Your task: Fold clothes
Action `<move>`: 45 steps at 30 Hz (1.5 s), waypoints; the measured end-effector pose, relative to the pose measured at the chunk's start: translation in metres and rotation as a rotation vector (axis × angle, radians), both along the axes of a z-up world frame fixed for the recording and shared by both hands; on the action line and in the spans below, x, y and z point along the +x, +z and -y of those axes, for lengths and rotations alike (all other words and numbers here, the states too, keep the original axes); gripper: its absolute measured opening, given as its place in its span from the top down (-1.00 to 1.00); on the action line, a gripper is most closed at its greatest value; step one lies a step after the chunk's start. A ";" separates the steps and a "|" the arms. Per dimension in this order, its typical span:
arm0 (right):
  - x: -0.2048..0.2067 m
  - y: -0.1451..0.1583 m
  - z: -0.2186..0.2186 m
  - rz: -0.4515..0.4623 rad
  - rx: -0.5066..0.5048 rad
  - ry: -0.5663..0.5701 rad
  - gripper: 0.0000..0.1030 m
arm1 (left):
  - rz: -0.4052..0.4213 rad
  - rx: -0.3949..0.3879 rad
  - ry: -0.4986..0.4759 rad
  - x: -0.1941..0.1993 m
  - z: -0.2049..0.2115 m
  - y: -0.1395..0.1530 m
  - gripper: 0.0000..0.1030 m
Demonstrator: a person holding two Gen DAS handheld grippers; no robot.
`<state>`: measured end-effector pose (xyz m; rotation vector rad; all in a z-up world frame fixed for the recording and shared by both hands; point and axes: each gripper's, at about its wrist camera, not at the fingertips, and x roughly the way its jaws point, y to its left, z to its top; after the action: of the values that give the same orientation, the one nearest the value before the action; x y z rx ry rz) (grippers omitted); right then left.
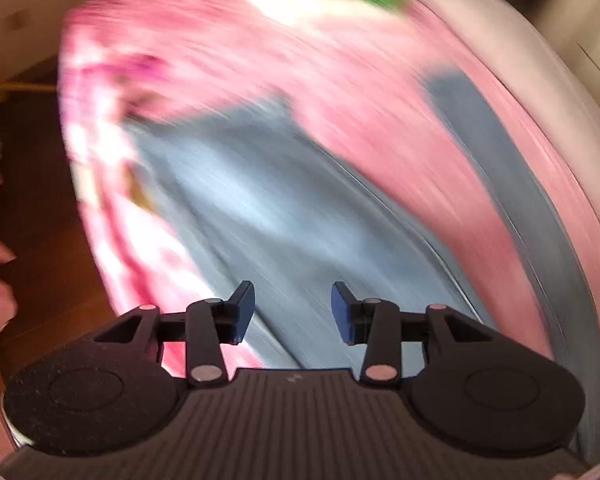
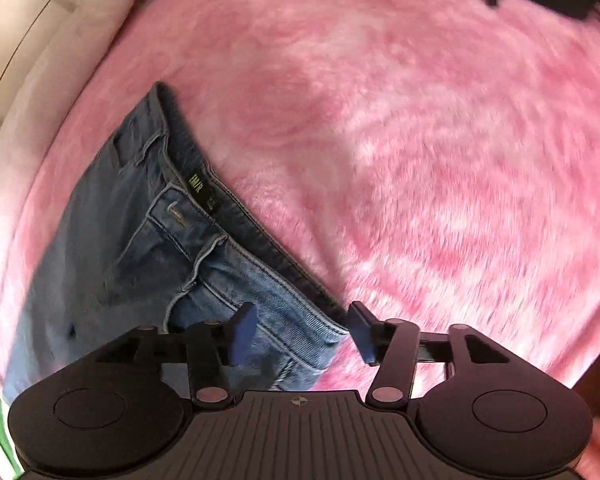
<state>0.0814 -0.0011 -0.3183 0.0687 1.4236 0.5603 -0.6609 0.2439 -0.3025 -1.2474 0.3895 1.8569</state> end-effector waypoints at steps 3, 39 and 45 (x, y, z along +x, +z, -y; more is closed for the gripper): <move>-0.008 0.002 0.010 0.014 -0.083 -0.053 -0.10 | -0.005 0.043 0.113 -0.048 -0.017 0.003 0.29; -0.131 0.033 -0.112 0.339 -0.222 -0.043 -0.11 | -0.070 0.040 -0.375 -0.066 -0.250 -0.014 0.37; -0.139 0.018 -0.153 0.274 -0.161 -0.035 -0.11 | 0.252 0.103 -0.306 -0.024 -0.326 -0.042 0.10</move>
<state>-0.0580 0.1515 -0.3005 -0.1078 1.1932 0.4074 -0.6847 0.5701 -0.3448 -1.2559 0.3229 1.4254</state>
